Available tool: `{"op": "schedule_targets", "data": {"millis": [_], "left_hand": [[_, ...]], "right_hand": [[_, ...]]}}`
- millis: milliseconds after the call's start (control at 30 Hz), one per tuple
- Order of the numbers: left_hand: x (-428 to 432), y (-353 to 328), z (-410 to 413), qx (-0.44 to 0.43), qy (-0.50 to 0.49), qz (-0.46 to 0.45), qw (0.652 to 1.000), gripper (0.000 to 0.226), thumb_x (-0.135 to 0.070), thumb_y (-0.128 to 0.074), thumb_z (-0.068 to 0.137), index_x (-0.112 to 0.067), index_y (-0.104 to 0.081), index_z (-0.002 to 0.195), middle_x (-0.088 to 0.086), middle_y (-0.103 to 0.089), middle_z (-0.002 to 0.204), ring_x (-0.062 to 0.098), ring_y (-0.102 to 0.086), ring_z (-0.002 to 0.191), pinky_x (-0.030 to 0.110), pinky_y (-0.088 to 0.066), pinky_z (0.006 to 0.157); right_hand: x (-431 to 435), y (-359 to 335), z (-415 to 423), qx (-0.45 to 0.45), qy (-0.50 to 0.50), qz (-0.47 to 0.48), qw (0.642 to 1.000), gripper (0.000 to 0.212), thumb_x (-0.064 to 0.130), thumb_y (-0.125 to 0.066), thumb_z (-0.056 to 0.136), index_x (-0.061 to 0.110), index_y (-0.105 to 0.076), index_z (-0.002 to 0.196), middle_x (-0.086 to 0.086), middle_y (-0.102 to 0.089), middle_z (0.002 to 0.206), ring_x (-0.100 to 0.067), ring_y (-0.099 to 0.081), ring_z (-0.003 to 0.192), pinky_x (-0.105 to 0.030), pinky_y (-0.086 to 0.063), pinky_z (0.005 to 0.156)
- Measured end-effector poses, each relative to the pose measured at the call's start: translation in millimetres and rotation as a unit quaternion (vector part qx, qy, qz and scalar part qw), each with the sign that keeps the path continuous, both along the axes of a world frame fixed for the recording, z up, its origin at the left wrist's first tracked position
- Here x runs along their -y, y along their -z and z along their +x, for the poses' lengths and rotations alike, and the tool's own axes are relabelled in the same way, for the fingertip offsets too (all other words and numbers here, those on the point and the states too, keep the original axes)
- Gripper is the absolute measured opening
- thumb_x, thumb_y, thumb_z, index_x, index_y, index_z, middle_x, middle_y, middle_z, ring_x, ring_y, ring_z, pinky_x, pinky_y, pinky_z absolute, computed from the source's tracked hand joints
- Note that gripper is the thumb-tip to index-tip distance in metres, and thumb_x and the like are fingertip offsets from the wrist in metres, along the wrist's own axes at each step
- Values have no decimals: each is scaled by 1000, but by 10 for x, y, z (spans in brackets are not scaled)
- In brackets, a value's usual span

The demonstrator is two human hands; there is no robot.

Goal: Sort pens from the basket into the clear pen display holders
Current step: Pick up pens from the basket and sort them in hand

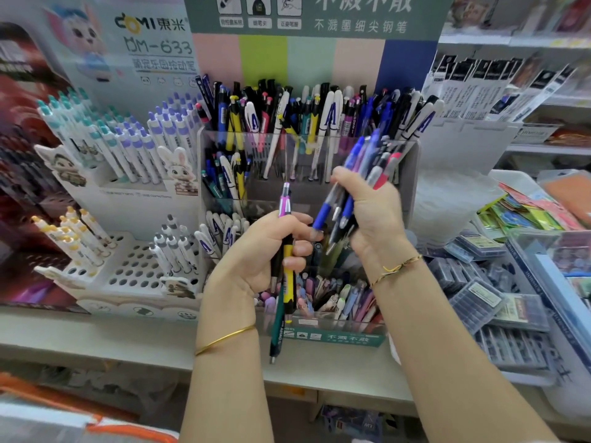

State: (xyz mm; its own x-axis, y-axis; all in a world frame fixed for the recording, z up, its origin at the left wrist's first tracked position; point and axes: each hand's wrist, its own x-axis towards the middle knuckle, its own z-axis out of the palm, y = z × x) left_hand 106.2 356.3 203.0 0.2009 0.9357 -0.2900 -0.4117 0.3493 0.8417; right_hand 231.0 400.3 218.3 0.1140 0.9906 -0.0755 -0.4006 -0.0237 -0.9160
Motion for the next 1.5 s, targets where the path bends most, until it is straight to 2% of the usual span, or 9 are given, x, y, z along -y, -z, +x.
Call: {"op": "schedule_targets", "data": {"millis": [100, 267, 467, 800, 933, 1033, 1133, 1300, 1500], "left_hand": [[-28, 52, -70, 29, -86, -25, 996, 16, 6, -38, 92, -3, -48, 99, 8, -56, 69, 7, -39, 44, 14, -29, 33], [-137, 23, -126, 184, -234, -7, 954, 17, 4, -34, 91, -10, -42, 85, 1, -50, 60, 5, -35, 42, 14, -29, 33], [-238, -16, -101, 289, -350, 1, 891, 18, 4, -33, 90, -10, -41, 81, 3, -51, 61, 6, -34, 38, 14, -29, 33], [-313, -121, -52, 250, -481, 44, 839, 18, 5, -43, 90, -4, -37, 104, 8, -55, 65, 10, -39, 39, 18, -32, 37], [-265, -177, -32, 243, -479, 54, 842, 12, 4, -44, 94, -4, -41, 101, 9, -62, 67, 11, -52, 45, 20, -42, 44], [-222, -158, -65, 166, -479, 77, 859, 13, 5, -39, 96, -8, -43, 94, 8, -71, 71, 17, -69, 62, 28, -55, 61], [-192, -160, -90, 1, -470, 118, 875, 20, 4, -38, 96, -15, -43, 90, 2, -74, 83, 15, -73, 82, 28, -55, 79], [-60, -260, -54, -231, -249, 177, 924, 18, -3, -43, 99, -18, -53, 99, -2, -73, 100, 5, -63, 68, 19, -42, 53], [-2, -239, 10, -380, -102, 184, 901, 22, -5, -51, 96, -21, -60, 109, -11, -70, 95, -6, -54, 56, 7, -41, 48]], "right_hand": [[-60, -32, 139, 56, 53, 37, 996, 17, 2, -64, 86, 12, -55, 75, 0, -54, 64, -9, -55, 54, -24, -51, 56], [112, 8, 171, 113, -133, 18, 984, 14, -8, -53, 88, 5, -50, 87, -8, -53, 65, -14, -61, 47, -28, -56, 51], [164, 115, 157, 173, -268, -24, 947, 11, -9, -58, 83, 0, -52, 83, -5, -51, 50, -14, -49, 40, -23, -43, 39], [189, 61, 298, 256, -397, -34, 881, 13, 7, -62, 88, -1, -58, 98, -15, -70, 78, -13, -49, 45, -22, -43, 40], [180, 0, 355, 251, -358, -7, 899, 9, 7, -64, 87, 1, -60, 94, -17, -70, 78, -14, -48, 43, -22, -43, 40], [155, -75, 442, 283, -316, 14, 906, 6, 8, -67, 86, 8, -61, 85, -19, -71, 78, -15, -49, 42, -24, -44, 43], [125, -119, 500, 312, -275, 23, 909, 8, 7, -67, 85, 7, -60, 88, -18, -71, 76, -15, -50, 42, -26, -45, 44], [88, -184, 495, 323, -273, 38, 905, 6, 7, -66, 86, 4, -61, 86, -14, -70, 70, -15, -49, 41, -24, -45, 42], [41, -191, 474, 225, -261, 26, 938, 10, 7, -61, 89, 1, -61, 82, -16, -68, 64, -11, -48, 36, -21, -45, 39]]}}
